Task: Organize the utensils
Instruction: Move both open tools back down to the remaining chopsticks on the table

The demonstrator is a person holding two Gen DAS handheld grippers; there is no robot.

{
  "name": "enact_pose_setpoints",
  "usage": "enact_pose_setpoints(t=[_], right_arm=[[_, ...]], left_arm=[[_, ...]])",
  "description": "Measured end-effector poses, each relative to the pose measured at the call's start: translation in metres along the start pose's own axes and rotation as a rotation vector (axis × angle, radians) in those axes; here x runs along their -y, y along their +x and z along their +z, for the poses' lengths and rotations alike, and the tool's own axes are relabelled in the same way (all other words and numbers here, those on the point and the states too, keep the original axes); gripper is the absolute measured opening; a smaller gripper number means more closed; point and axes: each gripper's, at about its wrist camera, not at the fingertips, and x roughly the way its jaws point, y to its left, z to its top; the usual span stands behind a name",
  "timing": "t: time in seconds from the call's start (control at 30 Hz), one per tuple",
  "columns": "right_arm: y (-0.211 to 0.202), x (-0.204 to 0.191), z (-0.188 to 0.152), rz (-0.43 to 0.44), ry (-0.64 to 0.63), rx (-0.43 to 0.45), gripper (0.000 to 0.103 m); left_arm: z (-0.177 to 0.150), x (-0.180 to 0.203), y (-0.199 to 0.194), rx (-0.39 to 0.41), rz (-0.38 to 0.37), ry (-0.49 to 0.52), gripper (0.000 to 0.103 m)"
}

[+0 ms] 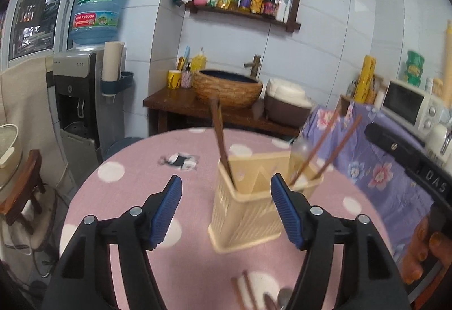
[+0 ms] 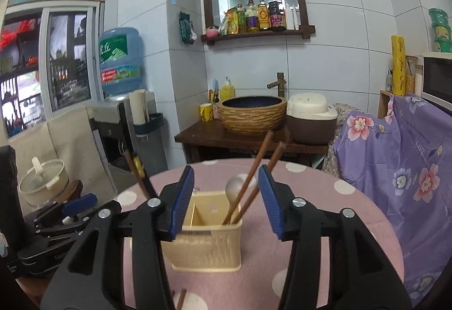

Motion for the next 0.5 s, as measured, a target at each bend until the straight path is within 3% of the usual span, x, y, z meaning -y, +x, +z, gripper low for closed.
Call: enact_pose_setpoints(t=[0.13,0.27,0.5], right_arm=[[-0.006,0.002,-0.043,-0.041,-0.021,-0.104,0.054],[-0.005,0.008,-0.092,-0.081,0.001,-0.209,0.054],[-0.006,0.019,-0.163,-0.086,0.077,-0.352,0.054]], left_arm=[[-0.038,-0.007,0.003,-0.117,0.021,0.024,0.064],[-0.081,-0.013,0.012,-0.254,0.001,-0.008,0.048],[-0.125,-0.004,0.025,-0.392,-0.066,-0.012,0.034]])
